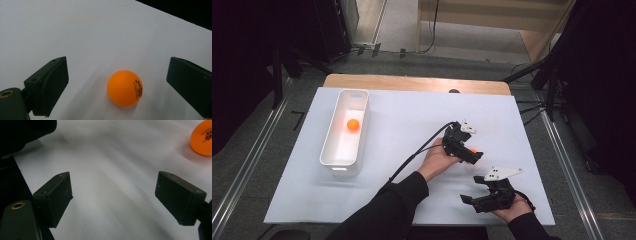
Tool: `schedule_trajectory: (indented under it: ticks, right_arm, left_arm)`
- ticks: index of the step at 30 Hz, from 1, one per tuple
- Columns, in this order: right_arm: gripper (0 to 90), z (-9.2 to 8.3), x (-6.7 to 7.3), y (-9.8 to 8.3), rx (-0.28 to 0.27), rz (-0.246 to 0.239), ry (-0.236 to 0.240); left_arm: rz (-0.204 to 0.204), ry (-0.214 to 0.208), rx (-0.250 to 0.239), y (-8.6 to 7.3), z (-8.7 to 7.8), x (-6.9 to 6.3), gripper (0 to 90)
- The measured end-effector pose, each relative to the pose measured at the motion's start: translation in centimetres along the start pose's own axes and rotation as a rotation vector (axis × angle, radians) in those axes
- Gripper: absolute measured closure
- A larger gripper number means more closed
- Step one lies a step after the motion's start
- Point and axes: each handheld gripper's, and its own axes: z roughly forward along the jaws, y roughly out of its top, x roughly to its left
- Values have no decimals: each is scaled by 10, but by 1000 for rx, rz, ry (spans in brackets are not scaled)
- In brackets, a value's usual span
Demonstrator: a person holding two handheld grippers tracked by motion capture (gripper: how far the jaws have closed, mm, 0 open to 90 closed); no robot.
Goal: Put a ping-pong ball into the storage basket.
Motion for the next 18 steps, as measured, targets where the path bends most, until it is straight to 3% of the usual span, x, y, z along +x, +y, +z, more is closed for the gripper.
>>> schedule_trajectory:
  ticks: [7, 18]
  right_arm:
    - [128, 0, 0, 0, 1, -2, 1]
    - [128, 1, 1, 0, 13, -7, 7]
  left_arm:
    - [-27, -7, 3, -8, 4, 4, 45]
    - [-11, 9, 35, -15, 11, 2, 45]
